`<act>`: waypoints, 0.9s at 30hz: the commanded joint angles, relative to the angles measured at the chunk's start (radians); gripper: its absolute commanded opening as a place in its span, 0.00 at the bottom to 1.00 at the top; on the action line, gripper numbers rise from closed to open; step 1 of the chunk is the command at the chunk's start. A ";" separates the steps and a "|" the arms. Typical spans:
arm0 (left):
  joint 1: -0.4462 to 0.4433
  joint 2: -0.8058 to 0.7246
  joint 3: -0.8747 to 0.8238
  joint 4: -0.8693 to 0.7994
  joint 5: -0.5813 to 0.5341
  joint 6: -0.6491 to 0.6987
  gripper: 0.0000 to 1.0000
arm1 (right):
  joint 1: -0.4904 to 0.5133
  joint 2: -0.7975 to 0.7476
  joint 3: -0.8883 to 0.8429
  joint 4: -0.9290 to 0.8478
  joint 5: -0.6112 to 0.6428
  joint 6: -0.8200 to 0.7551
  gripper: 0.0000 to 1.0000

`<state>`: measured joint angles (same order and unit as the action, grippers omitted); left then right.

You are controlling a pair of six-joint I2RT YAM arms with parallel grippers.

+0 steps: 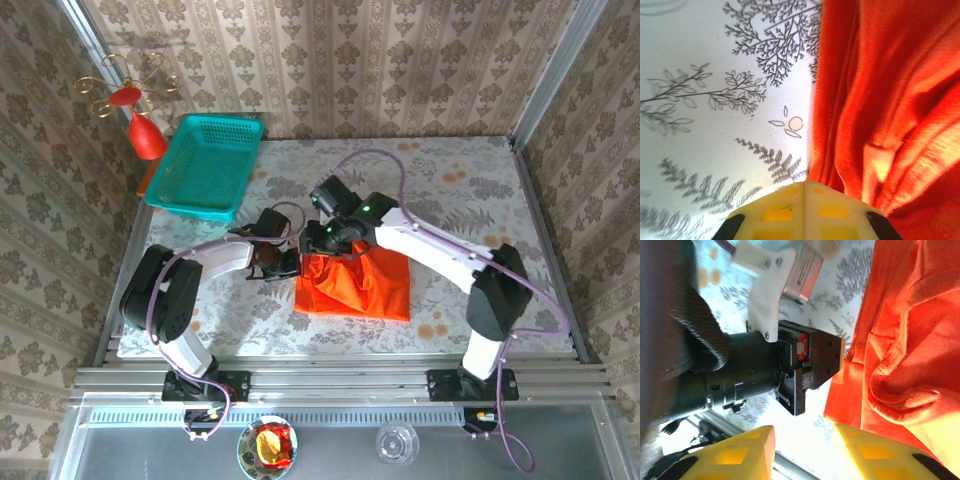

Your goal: Fold the inside-out t-shirt

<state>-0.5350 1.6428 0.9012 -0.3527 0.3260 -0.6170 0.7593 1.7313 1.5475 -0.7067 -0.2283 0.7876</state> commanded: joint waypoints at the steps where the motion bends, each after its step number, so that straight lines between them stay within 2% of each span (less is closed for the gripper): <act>1: -0.006 -0.090 0.026 -0.059 0.018 0.057 0.08 | -0.038 -0.041 -0.062 -0.092 0.066 -0.014 0.35; 5: -0.076 -0.137 0.074 -0.074 0.060 0.075 0.17 | -0.091 -0.103 -0.161 -0.132 0.104 -0.026 0.35; 9: -0.158 -0.119 0.146 -0.101 0.070 0.095 0.27 | -0.169 -0.206 -0.300 -0.107 0.110 -0.011 0.34; 15: -0.220 -0.011 0.267 -0.155 0.040 0.126 0.31 | -0.277 -0.332 -0.444 -0.142 0.151 -0.028 0.34; 22: -0.236 0.094 0.340 -0.213 0.017 0.135 0.27 | -0.363 -0.448 -0.575 -0.127 0.134 -0.034 0.35; 25: -0.244 0.104 0.350 -0.232 0.008 0.141 0.18 | -0.368 -0.442 -0.619 -0.102 0.111 -0.035 0.35; 27: -0.245 0.088 0.341 -0.224 0.008 0.135 0.08 | -0.370 -0.429 -0.654 -0.068 0.088 -0.029 0.35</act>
<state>-0.7692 1.7485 1.2198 -0.5381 0.3454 -0.4999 0.3950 1.2915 0.9298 -0.8043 -0.1139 0.7624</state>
